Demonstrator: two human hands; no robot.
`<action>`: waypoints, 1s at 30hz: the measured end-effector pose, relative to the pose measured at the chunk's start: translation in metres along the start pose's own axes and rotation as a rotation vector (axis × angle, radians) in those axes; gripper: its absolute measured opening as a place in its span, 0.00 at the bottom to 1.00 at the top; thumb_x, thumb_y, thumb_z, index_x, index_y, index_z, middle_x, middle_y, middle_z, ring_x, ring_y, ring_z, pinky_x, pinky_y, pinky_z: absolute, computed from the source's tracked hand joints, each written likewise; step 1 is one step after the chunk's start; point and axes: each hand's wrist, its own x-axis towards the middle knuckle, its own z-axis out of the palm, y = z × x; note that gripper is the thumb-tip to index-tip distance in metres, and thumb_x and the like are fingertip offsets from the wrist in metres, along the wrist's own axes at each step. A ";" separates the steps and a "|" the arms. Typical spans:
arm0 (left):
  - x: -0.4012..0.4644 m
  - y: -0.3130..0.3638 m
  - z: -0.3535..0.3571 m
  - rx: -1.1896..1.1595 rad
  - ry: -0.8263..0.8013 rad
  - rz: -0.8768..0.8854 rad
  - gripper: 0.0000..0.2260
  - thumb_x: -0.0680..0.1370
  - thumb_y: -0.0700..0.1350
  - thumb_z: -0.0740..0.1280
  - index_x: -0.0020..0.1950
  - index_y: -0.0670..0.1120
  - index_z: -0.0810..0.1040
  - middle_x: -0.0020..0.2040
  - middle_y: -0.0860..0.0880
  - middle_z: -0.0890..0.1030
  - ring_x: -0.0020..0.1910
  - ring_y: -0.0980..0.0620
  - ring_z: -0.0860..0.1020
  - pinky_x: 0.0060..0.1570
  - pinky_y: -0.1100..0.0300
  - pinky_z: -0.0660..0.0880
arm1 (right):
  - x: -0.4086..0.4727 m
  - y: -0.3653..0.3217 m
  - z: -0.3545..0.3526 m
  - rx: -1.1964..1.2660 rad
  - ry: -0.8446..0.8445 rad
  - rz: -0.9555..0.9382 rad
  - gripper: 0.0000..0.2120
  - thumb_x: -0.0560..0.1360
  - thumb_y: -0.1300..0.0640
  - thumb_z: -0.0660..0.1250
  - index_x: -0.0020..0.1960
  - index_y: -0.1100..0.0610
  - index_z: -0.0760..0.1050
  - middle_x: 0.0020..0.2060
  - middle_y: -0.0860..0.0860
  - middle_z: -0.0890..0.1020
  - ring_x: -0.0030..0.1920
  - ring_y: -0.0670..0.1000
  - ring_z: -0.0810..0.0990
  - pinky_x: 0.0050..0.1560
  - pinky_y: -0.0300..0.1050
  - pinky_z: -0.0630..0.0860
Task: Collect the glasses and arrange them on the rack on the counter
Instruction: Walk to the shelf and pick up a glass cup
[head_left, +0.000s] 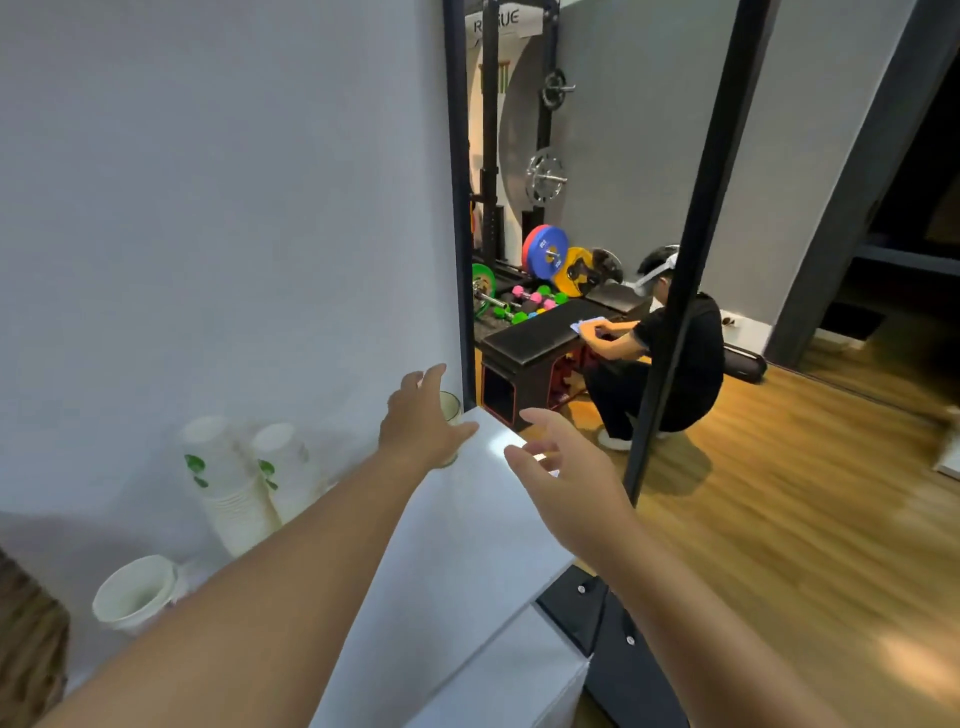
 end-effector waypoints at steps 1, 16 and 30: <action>0.014 -0.004 0.009 0.032 -0.013 0.001 0.45 0.71 0.62 0.77 0.82 0.55 0.59 0.81 0.46 0.63 0.76 0.41 0.67 0.68 0.45 0.74 | 0.006 0.003 0.007 0.002 0.007 0.008 0.24 0.82 0.44 0.67 0.77 0.41 0.68 0.58 0.43 0.82 0.57 0.44 0.80 0.52 0.44 0.82; 0.082 -0.051 0.068 0.252 -0.121 0.023 0.40 0.72 0.68 0.72 0.79 0.56 0.63 0.73 0.45 0.70 0.69 0.40 0.72 0.60 0.48 0.77 | 0.073 0.027 0.079 0.039 0.020 0.155 0.24 0.82 0.45 0.68 0.76 0.43 0.69 0.63 0.47 0.82 0.60 0.49 0.81 0.57 0.49 0.82; 0.047 -0.017 0.008 0.127 -0.027 0.204 0.38 0.68 0.67 0.75 0.74 0.57 0.69 0.64 0.49 0.75 0.58 0.47 0.78 0.49 0.57 0.78 | 0.081 0.011 0.093 0.514 0.149 0.472 0.13 0.85 0.46 0.62 0.69 0.45 0.73 0.65 0.53 0.79 0.62 0.55 0.80 0.52 0.56 0.86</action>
